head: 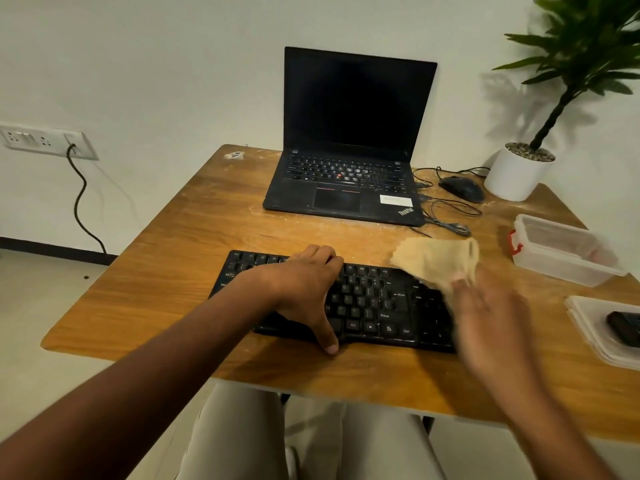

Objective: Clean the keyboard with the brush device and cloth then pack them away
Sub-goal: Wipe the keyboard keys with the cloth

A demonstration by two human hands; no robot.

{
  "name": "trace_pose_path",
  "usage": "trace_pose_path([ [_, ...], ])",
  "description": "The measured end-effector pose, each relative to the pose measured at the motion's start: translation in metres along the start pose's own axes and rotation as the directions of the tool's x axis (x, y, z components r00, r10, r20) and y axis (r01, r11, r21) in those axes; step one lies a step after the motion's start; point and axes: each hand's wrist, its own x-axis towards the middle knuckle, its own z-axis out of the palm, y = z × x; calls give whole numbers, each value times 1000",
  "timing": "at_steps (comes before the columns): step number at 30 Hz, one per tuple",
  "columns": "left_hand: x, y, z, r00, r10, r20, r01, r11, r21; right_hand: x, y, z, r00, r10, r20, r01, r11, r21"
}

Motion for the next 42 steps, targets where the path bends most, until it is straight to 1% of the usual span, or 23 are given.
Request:
trace_pose_path([
  [2,0,0,0,1000,0,-6,0,1000,-4,-6,2,39,980,-70,189,124,948,-293],
  [3,0,0,0,1000,0,-5,0,1000,-2,-6,1,56,958,-116,263,213,900,-381],
  [5,0,0,-1,1000,2,-4,-2,1000,8,0,-6,78,917,-210,339,341,853,-394],
  [8,2,1,-1,1000,-3,5,3,1000,21,-1,-14,79,848,-289,444,459,819,-344],
  [9,2,1,-1,1000,-5,10,5,1000,22,-5,-13,73,835,-292,467,480,802,-356],
  [11,2,0,-2,1000,-2,16,2,1000,19,-10,-2,54,835,-245,493,479,764,-432],
  [13,3,-2,-2,1000,5,14,-6,1000,9,-8,11,36,865,-201,459,443,734,-514],
  [15,3,-2,-1,1000,7,11,-8,1000,6,3,13,35,894,-164,416,390,742,-545],
  [17,3,-1,-1,1000,10,5,-11,1000,14,15,7,52,916,-134,379,327,797,-509],
  [18,3,0,-1,1000,11,4,-11,1000,19,17,1,62,913,-143,383,323,825,-463],
  [20,2,0,-2,1000,7,8,-7,1000,22,13,-9,77,879,-211,428,380,853,-358],
  [22,2,0,-2,1000,2,13,-2,1000,26,-3,-12,77,829,-261,494,456,828,-328],
  [24,3,-1,-2,1000,1,17,-1,999,33,-21,1,62,802,-251,542,502,776,-382],
  [26,3,-1,-2,1000,2,18,-3,1000,23,-26,15,43,815,-244,526,504,747,-433],
  [28,2,0,-2,1000,2,17,-2,1000,15,-14,22,39,858,-224,463,457,745,-486],
  [30,2,1,-2,1000,-3,17,3,1000,16,1,16,50,893,-205,401,402,766,-501],
  [31,1,1,-2,1000,-6,19,5,1000,19,5,11,59,894,-211,394,394,789,-471],
  [33,0,3,-2,1000,-7,23,6,1000,29,3,3,72,861,-273,429,448,807,-386],
  [35,0,2,-3,1000,-7,29,6,999,34,-8,2,69,822,-320,472,511,781,-359],
  [36,0,2,-2,999,-8,31,7,1000,30,-13,6,61,817,-316,483,514,779,-360],
  [39,2,0,-3,999,-4,32,3,1000,11,-16,15,27,870,-254,423,391,878,-276],
  [41,3,0,-4,999,-3,38,2,1000,11,-9,20,5,925,-191,327,234,967,-97],
  [42,4,1,-4,999,-2,41,1,1000,18,-2,22,-5,954,-150,261,156,988,-2],
])
